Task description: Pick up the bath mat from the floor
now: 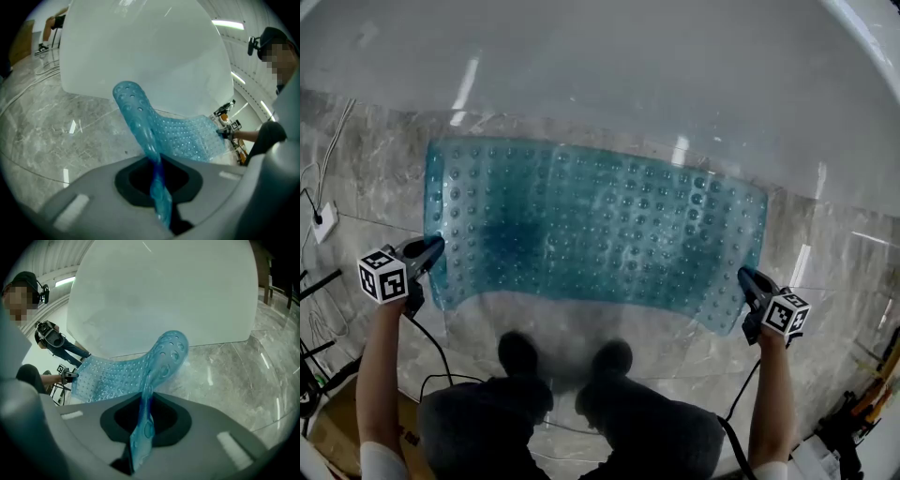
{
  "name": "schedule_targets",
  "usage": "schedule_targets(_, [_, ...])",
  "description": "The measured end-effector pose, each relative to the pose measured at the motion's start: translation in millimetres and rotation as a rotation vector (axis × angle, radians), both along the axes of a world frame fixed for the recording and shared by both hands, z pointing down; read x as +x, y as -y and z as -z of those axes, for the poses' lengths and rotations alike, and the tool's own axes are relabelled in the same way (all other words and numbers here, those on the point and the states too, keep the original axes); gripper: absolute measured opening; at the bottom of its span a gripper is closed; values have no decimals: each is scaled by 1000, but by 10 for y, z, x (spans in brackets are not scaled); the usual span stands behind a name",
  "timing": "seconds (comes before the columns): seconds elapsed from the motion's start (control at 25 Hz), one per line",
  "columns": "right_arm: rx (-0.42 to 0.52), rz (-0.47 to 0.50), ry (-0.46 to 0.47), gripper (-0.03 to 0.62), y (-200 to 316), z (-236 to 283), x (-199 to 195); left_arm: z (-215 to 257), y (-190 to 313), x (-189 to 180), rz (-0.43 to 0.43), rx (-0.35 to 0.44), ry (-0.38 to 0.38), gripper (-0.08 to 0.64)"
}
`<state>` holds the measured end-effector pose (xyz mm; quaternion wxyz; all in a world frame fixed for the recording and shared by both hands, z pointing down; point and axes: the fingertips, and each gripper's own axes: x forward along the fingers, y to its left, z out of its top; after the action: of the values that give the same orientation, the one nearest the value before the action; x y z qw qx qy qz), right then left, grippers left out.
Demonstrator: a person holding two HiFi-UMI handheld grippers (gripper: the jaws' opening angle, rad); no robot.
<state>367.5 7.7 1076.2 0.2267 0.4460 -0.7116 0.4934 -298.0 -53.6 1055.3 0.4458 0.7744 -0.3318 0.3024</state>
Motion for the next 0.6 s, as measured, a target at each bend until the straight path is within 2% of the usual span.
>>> schedule_targets(0.28, [-10, -26, 73, 40, -14, 655, -354, 616, -95, 370, -6, -6, -18, 18])
schedule_targets(0.6, [-22, -2, 73, 37, -115, 1486, -672, 1480, -356, 618, -46, -37, -25, 18])
